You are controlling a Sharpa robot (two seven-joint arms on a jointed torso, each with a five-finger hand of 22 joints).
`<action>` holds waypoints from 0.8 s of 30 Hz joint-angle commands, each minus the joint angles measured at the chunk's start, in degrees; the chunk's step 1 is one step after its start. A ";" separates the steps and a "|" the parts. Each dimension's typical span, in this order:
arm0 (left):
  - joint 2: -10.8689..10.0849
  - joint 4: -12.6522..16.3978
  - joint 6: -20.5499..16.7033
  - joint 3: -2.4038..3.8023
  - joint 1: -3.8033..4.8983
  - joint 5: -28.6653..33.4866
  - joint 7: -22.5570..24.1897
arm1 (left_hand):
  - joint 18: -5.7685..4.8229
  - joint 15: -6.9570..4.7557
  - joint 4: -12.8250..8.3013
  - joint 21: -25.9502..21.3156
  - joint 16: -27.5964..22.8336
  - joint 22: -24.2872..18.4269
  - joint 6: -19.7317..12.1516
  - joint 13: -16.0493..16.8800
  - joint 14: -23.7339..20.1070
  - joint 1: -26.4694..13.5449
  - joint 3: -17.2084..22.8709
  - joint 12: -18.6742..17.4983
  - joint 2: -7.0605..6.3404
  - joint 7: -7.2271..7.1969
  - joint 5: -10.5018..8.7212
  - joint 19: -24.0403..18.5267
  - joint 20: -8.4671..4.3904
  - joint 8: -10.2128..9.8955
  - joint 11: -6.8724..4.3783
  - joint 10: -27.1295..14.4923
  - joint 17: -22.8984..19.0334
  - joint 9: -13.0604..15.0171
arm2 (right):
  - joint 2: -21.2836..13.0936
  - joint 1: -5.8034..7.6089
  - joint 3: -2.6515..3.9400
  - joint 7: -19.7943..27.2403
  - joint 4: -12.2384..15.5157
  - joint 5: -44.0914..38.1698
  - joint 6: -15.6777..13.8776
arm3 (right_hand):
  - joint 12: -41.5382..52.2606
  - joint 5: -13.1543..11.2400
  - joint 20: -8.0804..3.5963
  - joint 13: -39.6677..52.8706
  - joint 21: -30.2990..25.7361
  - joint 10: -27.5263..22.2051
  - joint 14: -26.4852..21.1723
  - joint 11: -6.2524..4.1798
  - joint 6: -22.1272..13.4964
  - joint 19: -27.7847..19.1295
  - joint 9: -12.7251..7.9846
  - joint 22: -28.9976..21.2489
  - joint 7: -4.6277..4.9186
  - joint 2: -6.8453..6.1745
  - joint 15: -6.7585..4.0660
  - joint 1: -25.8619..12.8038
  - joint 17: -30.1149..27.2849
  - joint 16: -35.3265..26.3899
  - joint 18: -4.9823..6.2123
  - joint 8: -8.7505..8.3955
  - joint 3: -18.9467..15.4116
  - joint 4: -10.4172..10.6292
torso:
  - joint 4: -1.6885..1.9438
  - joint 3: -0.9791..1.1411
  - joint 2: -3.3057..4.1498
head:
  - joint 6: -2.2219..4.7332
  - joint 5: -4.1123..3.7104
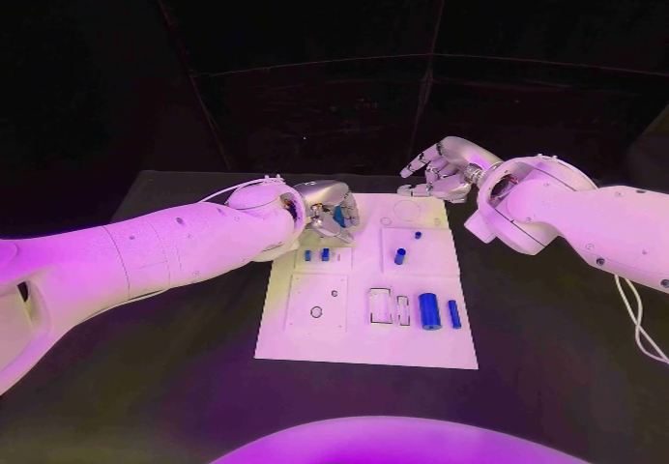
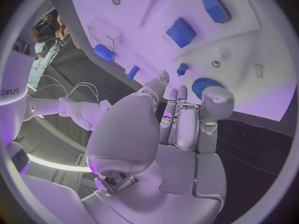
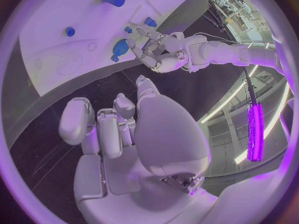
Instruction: Assemble the parts on the task board
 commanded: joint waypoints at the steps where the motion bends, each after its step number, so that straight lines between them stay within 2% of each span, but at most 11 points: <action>1: 0.60 -0.64 2.74 0.01 0.05 -5.42 -1.05 | -0.80 -0.13 -0.06 0.94 0.48 0.87 0.84 -0.46 0.61 0.08 -0.15 -0.42 -0.27 -0.11 -0.11 0.68 -0.01 -0.30 -0.05 0.73 0.31 -0.32 | 0.10 0.11 0.03 0.54 0.04 -0.13 0.25 | 0.28 0.18 -0.03 -0.05 -0.25 -0.22 3.20 0.11 -0.36 -0.18 -0.05 -0.06 -0.20 0.56 -0.38 -0.03 2.27 -0.38 0.40 0.20 -0.33 -0.12 | -0.06 0.01 -0.03 | 0.01 -0.15; 6: 1.66 -1.62 3.49 -0.02 0.00 -6.28 -2.25 | -0.99 -0.29 -0.16 1.99 0.88 1.85 1.80 -1.24 1.13 0.49 0.36 -1.07 0.16 -0.29 -0.11 1.33 -0.21 -0.53 -0.18 1.71 0.47 -0.76 | 0.16 0.11 0.03 0.54 0.04 -0.13 0.25 | 0.28 0.18 -0.03 -0.05 -0.25 -0.22 3.20 0.11 -0.36 -0.18 -0.05 -0.06 -0.20 0.56 -0.38 -0.03 2.27 -0.38 0.40 0.20 -0.33 -0.12 | 0.07 0.01 0.00 | -0.05 -0.30; 15: 2.62 -2.76 5.03 -0.07 -0.23 -6.69 -3.30 | -1.26 -0.43 -0.56 3.30 0.86 3.17 3.60 -2.33 1.48 1.52 2.16 -1.91 1.25 -0.45 -0.09 1.96 -0.40 -0.60 -0.39 3.81 -0.03 -1.23 | 0.32 0.11 0.03 0.58 0.01 -0.13 0.28 | 0.28 0.18 -0.03 -0.05 -0.25 -0.22 3.20 0.11 -0.36 -0.18 -0.05 -0.06 -0.20 0.56 -0.38 -0.03 2.27 -0.38 0.40 0.20 -0.33 -0.12 | 0.01 0.00 0.00 | -0.13 -0.37; 24: 3.10 -3.86 5.52 -0.09 -0.41 -6.77 -3.66 | -1.31 -0.43 -0.88 3.50 0.68 3.48 4.78 -3.97 1.73 1.35 4.33 -3.87 1.02 -0.35 -0.09 2.19 -0.47 -1.30 -0.35 5.52 -0.83 -2.04 | 0.43 0.11 0.03 0.58 -0.02 -0.13 0.32 | 0.34 0.25 -0.04 0.00 -0.25 -0.19 3.21 0.10 -0.34 -0.17 -0.05 -0.05 -0.21 0.62 -0.39 0.12 2.30 -0.37 0.40 0.24 -0.34 -0.16 | 0.10 -0.02 -0.05 | -0.28 -0.48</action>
